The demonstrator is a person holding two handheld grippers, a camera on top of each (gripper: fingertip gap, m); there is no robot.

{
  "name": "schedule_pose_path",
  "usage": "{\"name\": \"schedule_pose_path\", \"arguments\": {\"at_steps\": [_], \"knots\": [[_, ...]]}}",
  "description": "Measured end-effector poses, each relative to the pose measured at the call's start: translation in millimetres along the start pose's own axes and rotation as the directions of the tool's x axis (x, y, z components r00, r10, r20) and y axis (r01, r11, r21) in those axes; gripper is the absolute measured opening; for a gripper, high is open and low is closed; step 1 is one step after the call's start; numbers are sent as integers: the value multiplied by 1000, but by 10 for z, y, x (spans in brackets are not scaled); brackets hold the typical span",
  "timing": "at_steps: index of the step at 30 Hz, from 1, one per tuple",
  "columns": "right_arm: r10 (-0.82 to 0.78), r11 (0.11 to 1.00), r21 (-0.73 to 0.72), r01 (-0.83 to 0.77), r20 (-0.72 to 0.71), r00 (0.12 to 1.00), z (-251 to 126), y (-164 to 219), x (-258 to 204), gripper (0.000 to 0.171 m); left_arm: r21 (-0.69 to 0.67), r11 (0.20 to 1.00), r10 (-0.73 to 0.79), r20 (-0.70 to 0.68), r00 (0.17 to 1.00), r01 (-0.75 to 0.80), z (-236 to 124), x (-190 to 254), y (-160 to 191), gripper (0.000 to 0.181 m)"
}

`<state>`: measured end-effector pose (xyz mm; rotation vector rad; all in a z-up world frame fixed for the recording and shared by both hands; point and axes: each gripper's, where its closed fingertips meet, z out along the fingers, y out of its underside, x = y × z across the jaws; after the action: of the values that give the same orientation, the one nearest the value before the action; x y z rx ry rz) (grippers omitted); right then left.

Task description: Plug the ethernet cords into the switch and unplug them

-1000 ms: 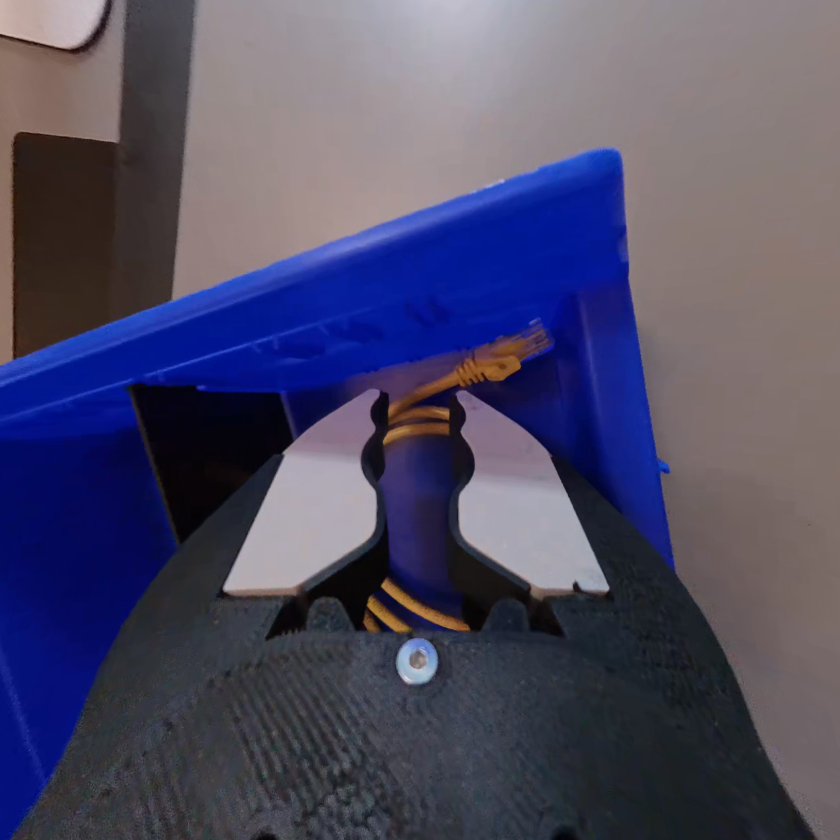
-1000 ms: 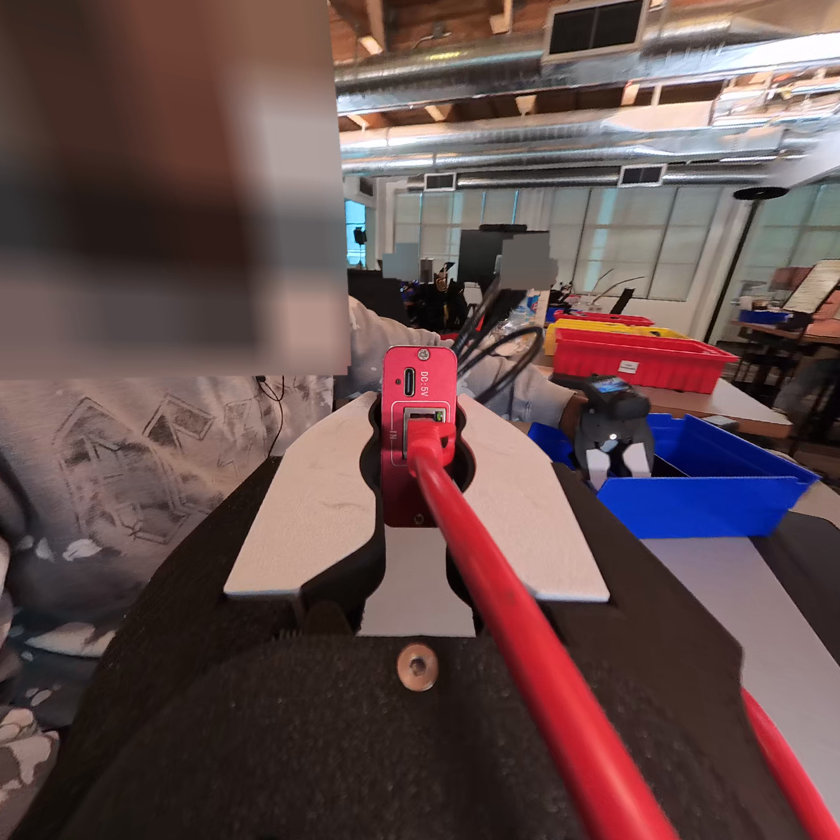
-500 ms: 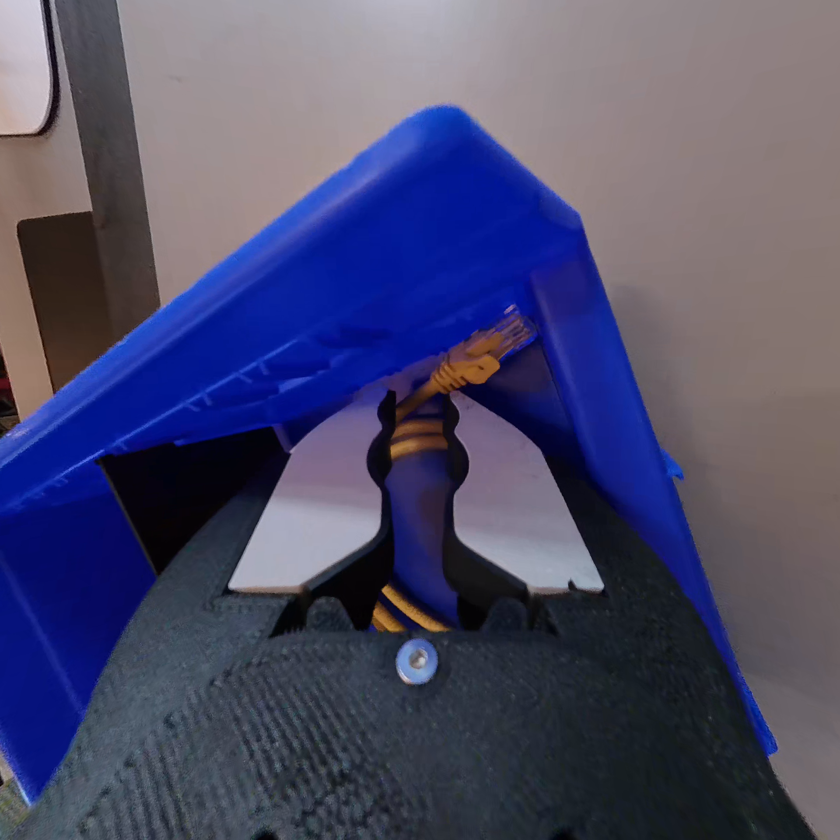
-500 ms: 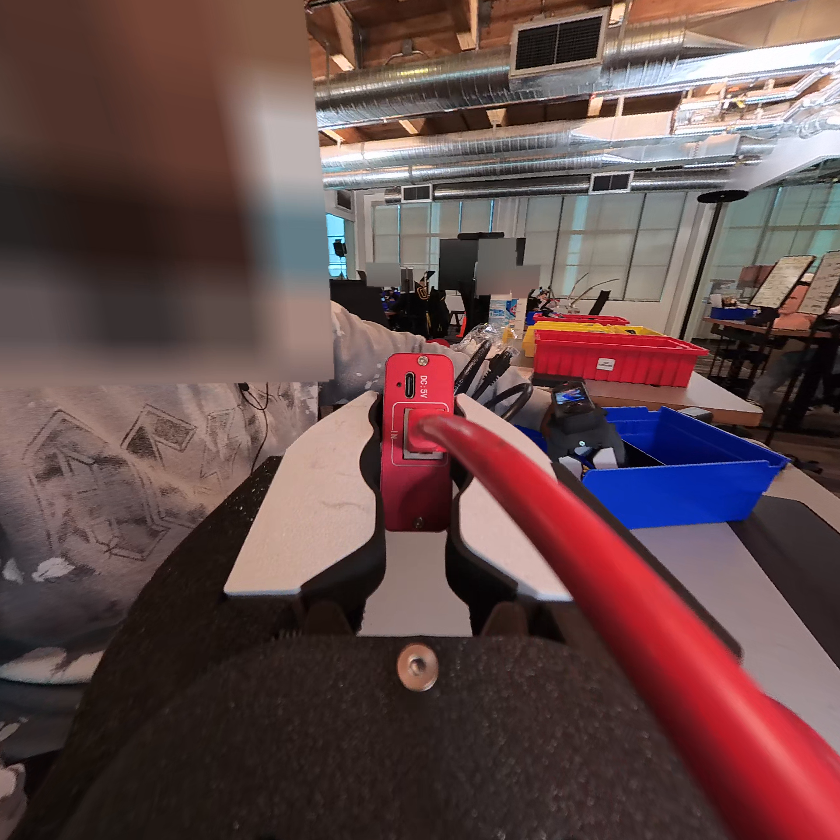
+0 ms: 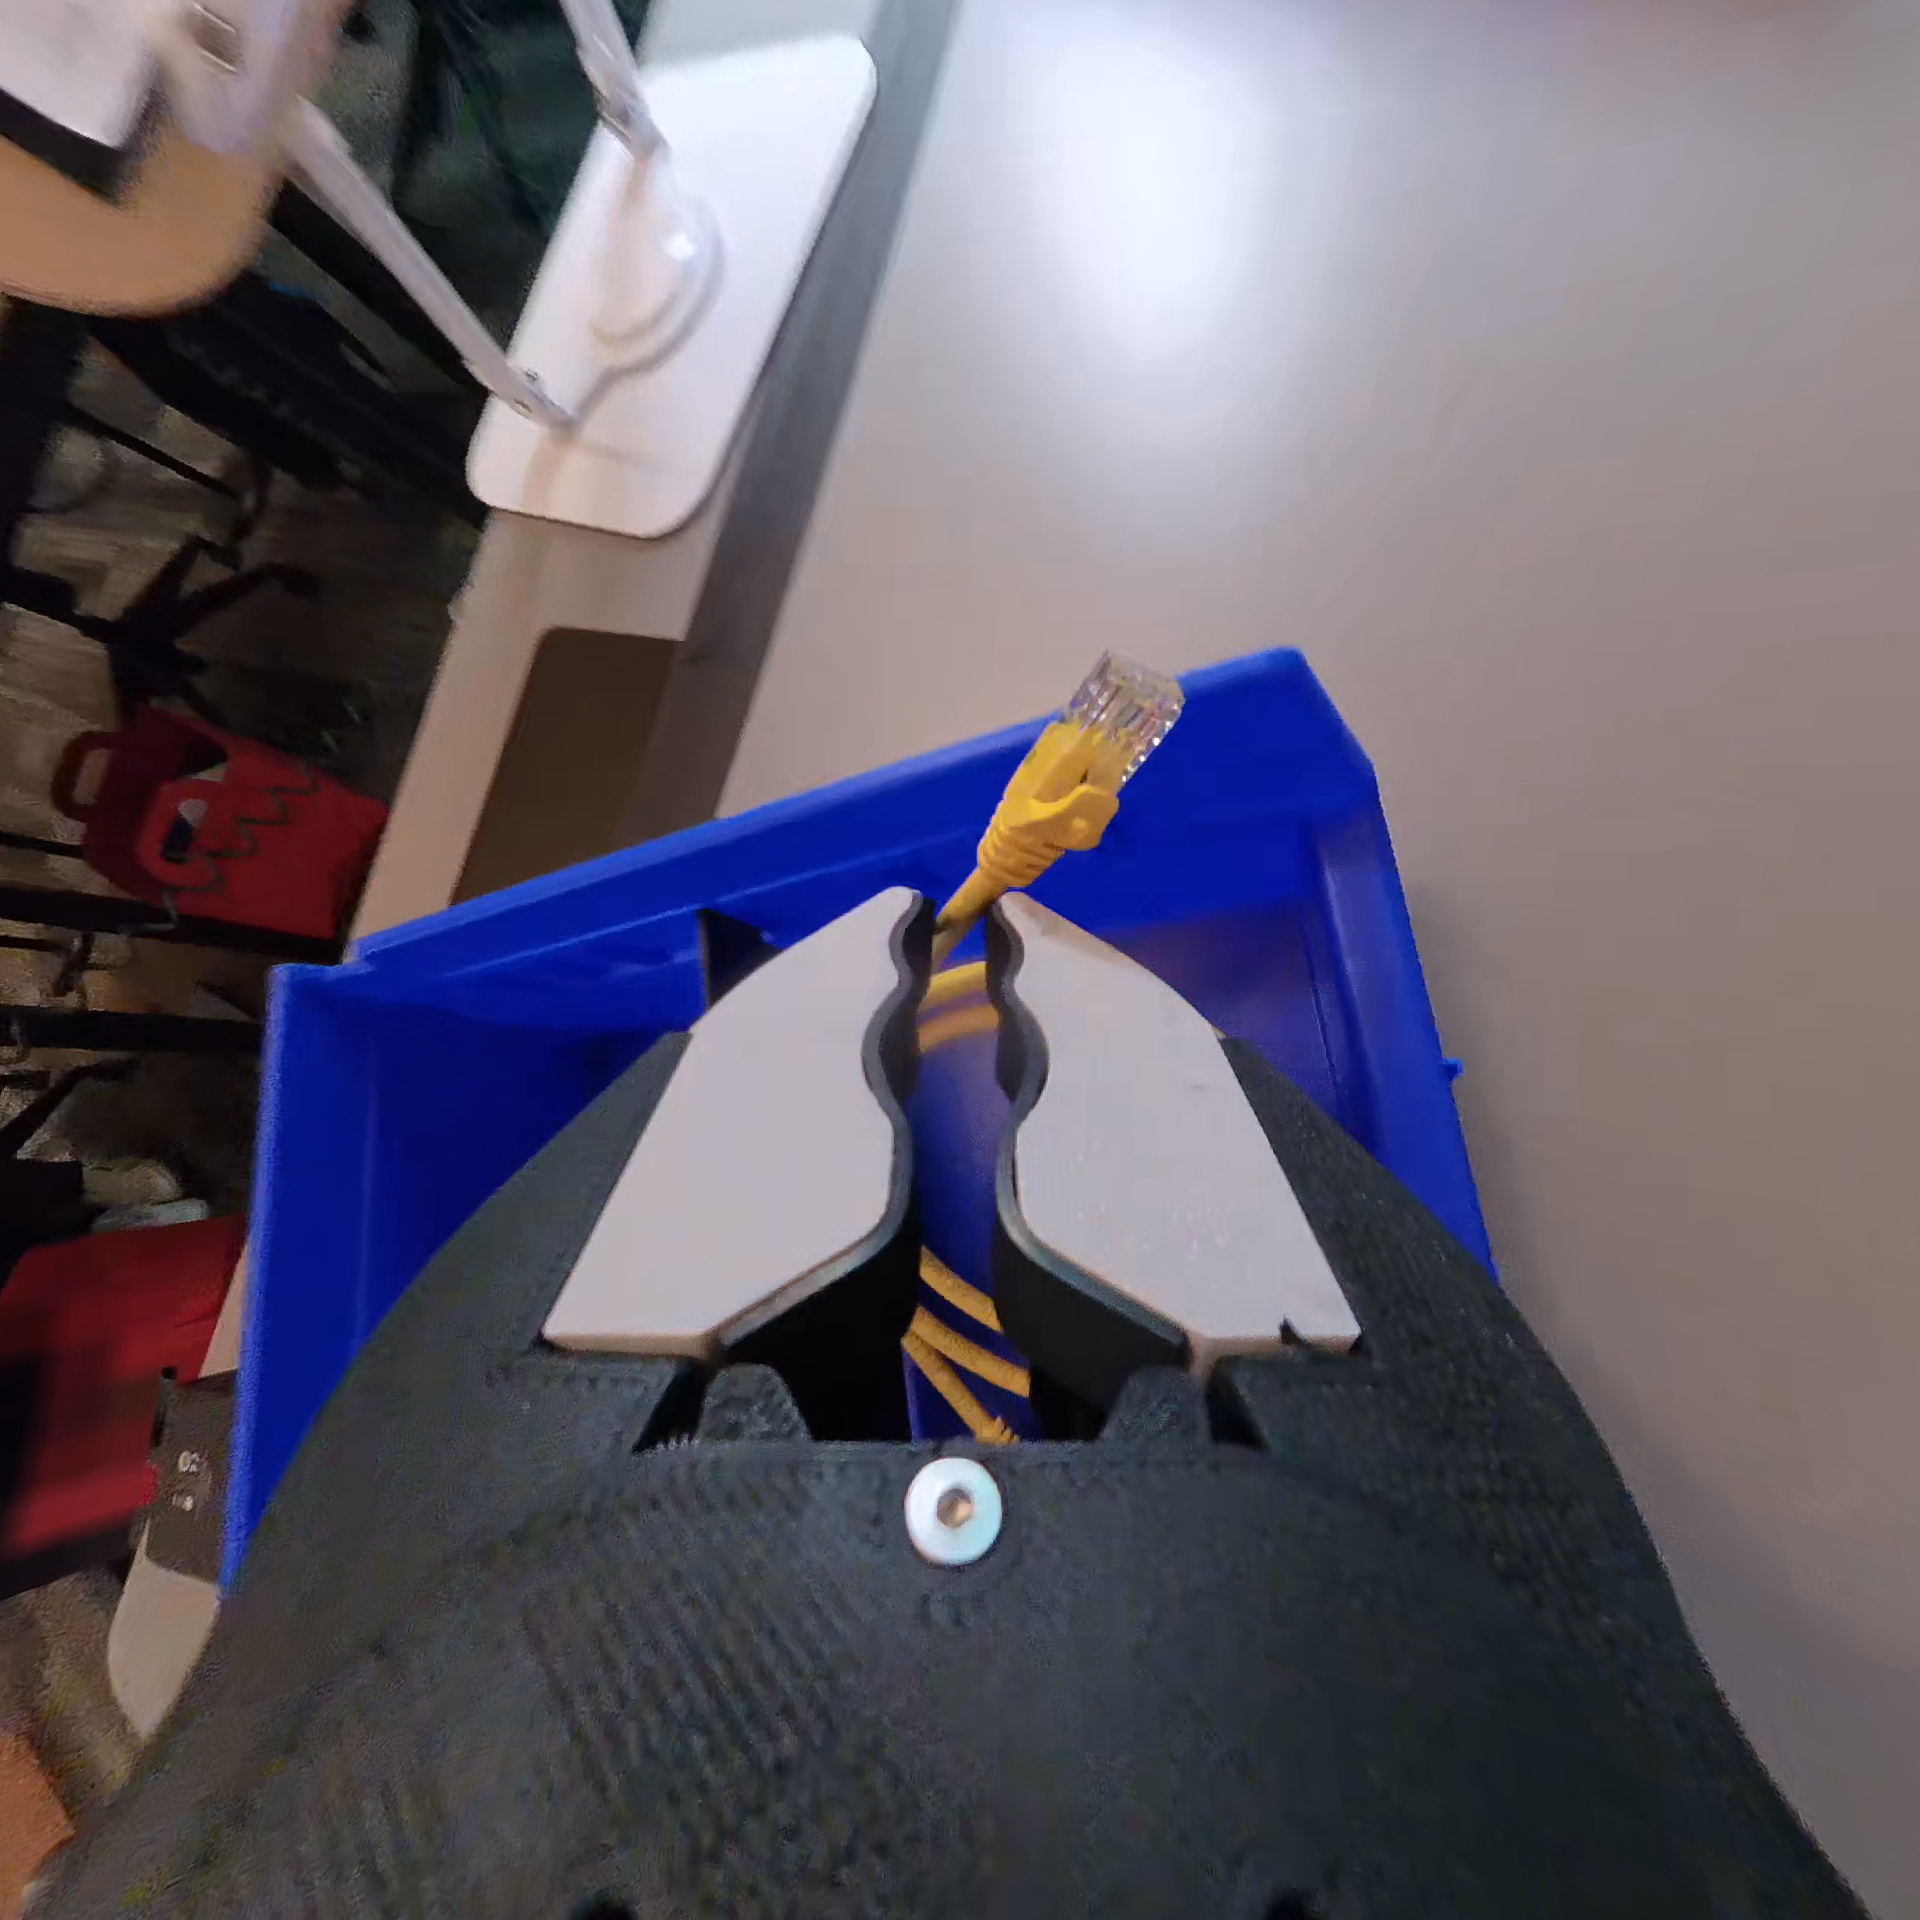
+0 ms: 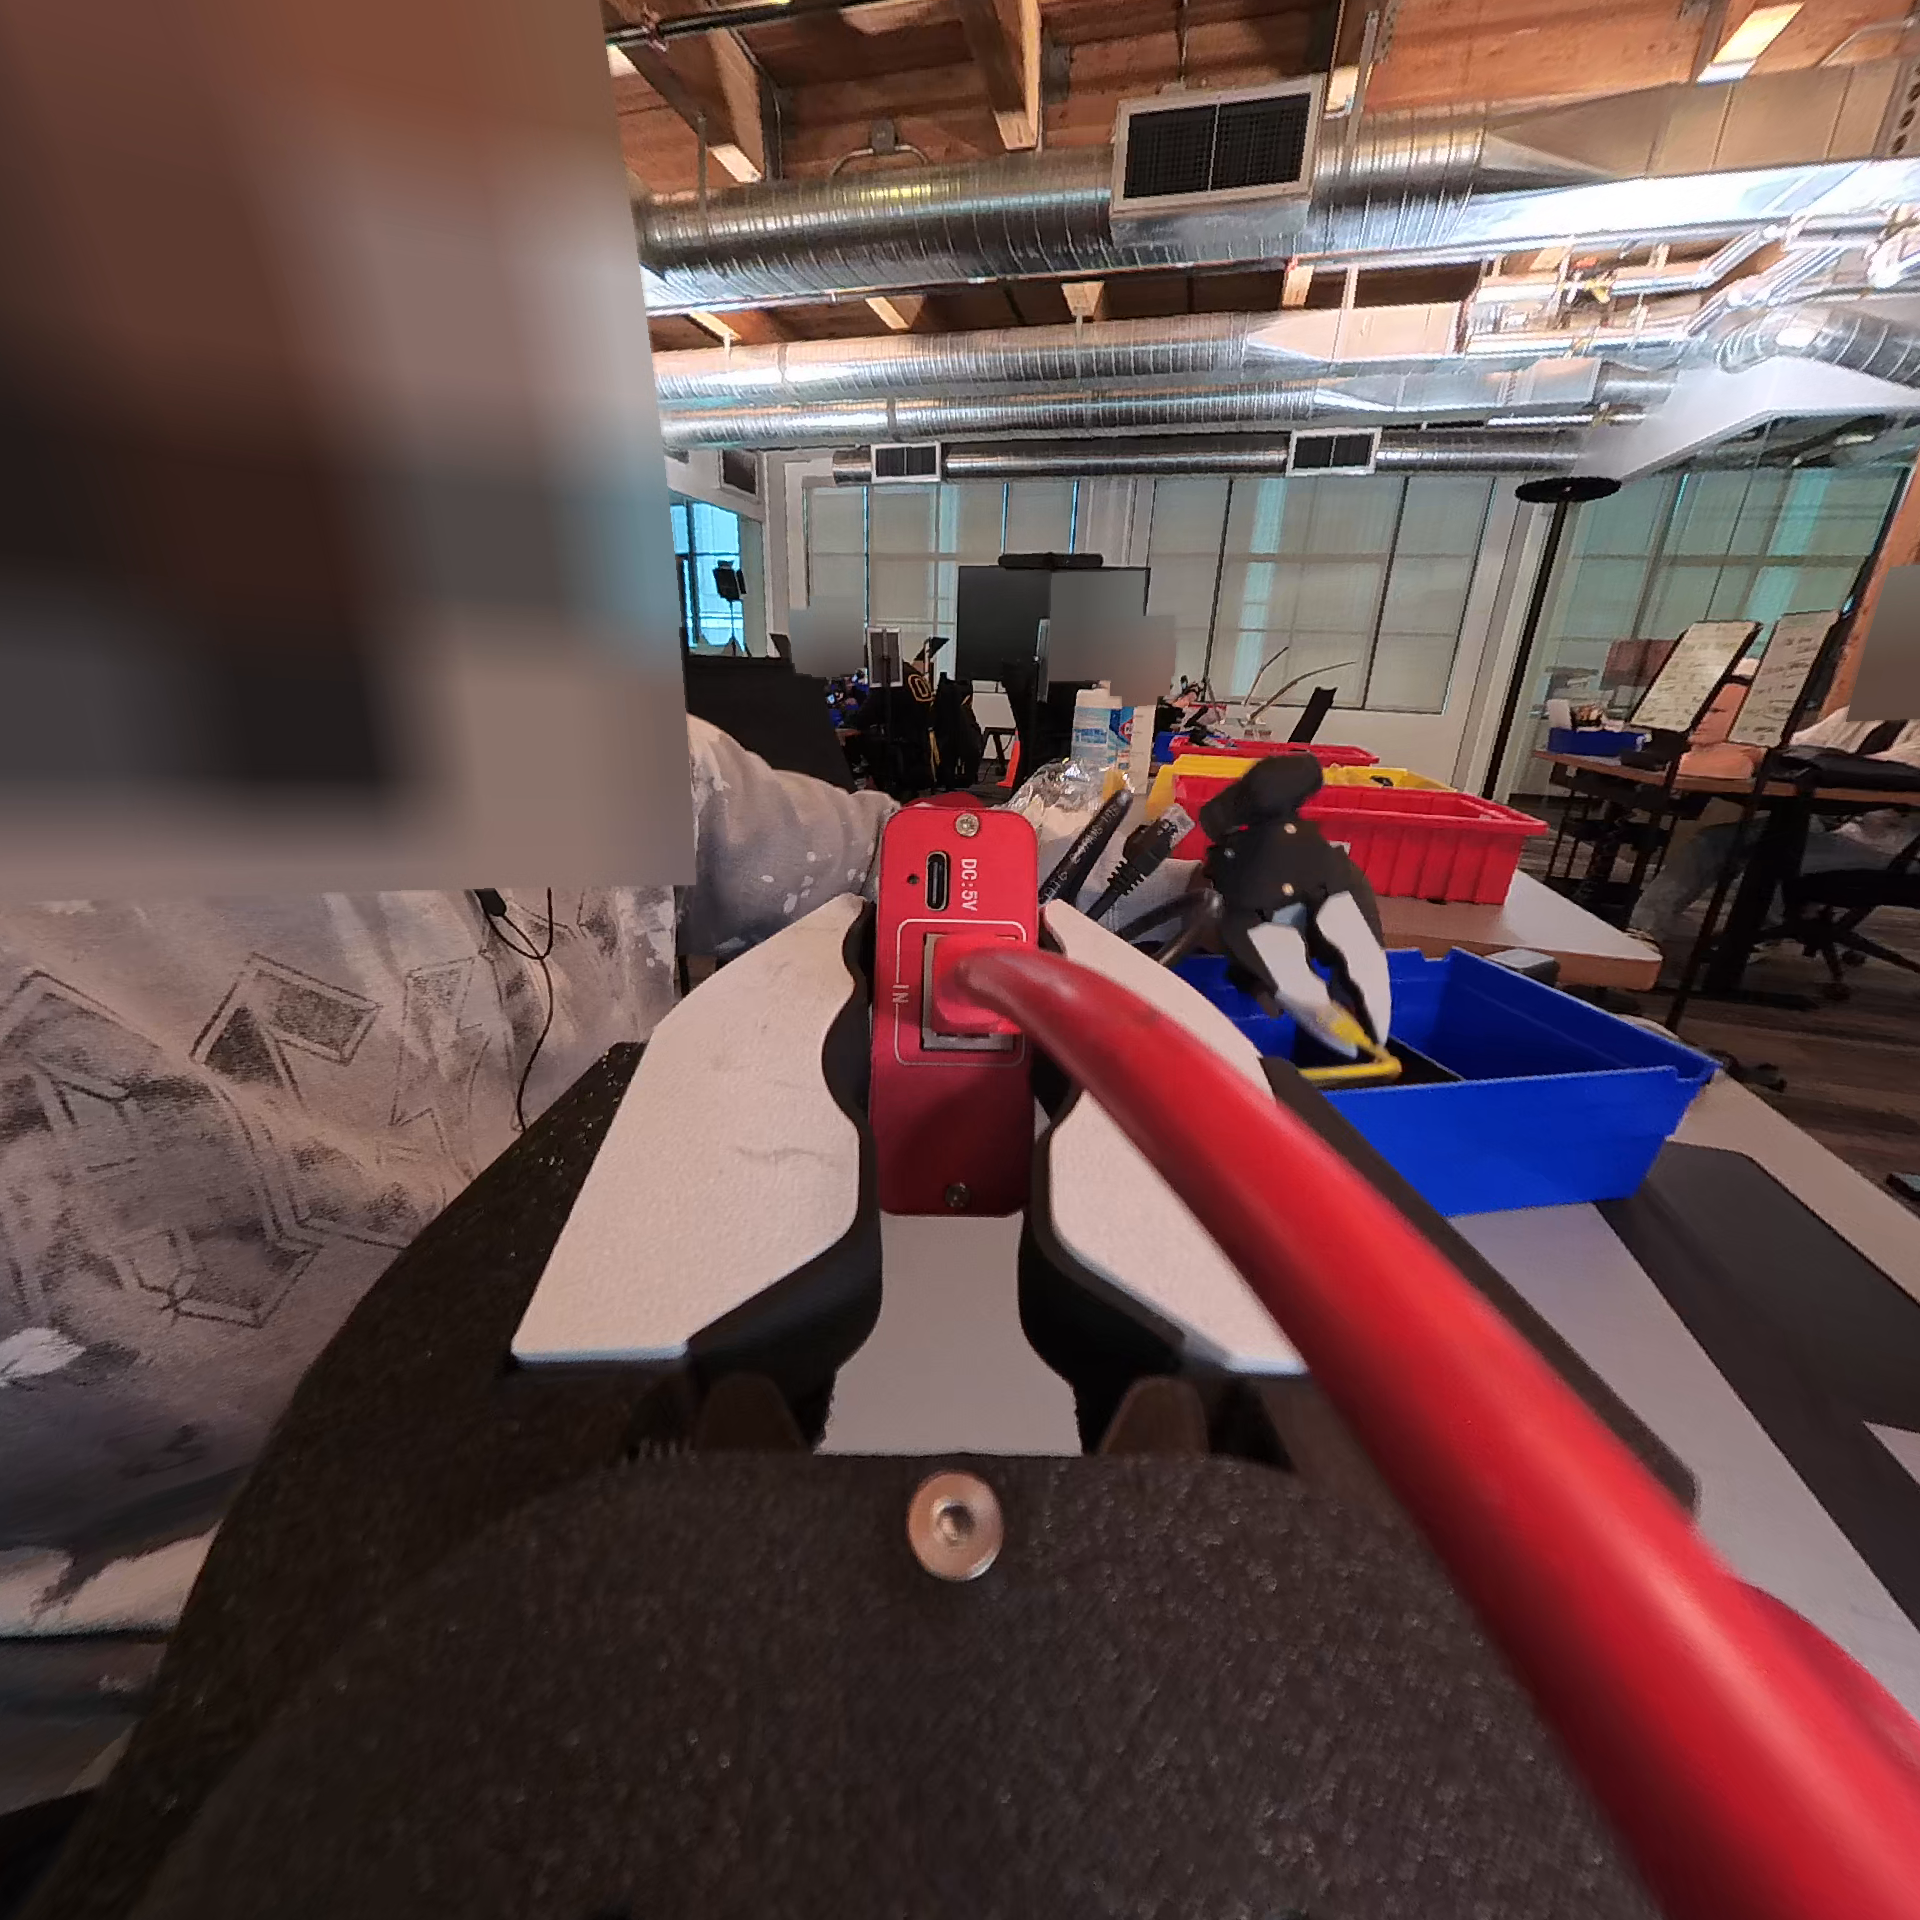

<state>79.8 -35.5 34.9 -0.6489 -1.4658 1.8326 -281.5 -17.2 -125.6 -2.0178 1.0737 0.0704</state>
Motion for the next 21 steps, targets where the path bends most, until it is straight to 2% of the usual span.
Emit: {"name": "schedule_pose_path", "arguments": {"at_steps": [5,8,10,13,16,19,21], "knots": [[-16,999,27,17,-15,1000,-26,-80,-6,26,265,954,-159,53,986,140,-451,-250,-274,9],[-27,999,36,27,-23,999,-28,-115,-13,26,409,891,-212,-8,977,197,-715,-240,-469,9],[-33,998,43,34,-23,999,-25,-139,-24,26,439,873,-195,-83,977,212,-830,-115,-616,9],[-38,997,62,39,-18,999,-26,-172,-36,26,426,884,-119,-195,973,194,-862,222,-895,9],[-42,995,88,43,-13,999,-33,-220,-52,26,450,872,-17,-362,932,191,-842,722,-1257,8],[-49,993,106,50,-9,999,-42,-264,-78,27,467,839,62,-591,805,278,-744,1322,-1549,6],[-52,992,113,52,-1,999,-49,-284,-99,27,424,852,77,-680,729,306,-493,1699,-1602,6]]}}
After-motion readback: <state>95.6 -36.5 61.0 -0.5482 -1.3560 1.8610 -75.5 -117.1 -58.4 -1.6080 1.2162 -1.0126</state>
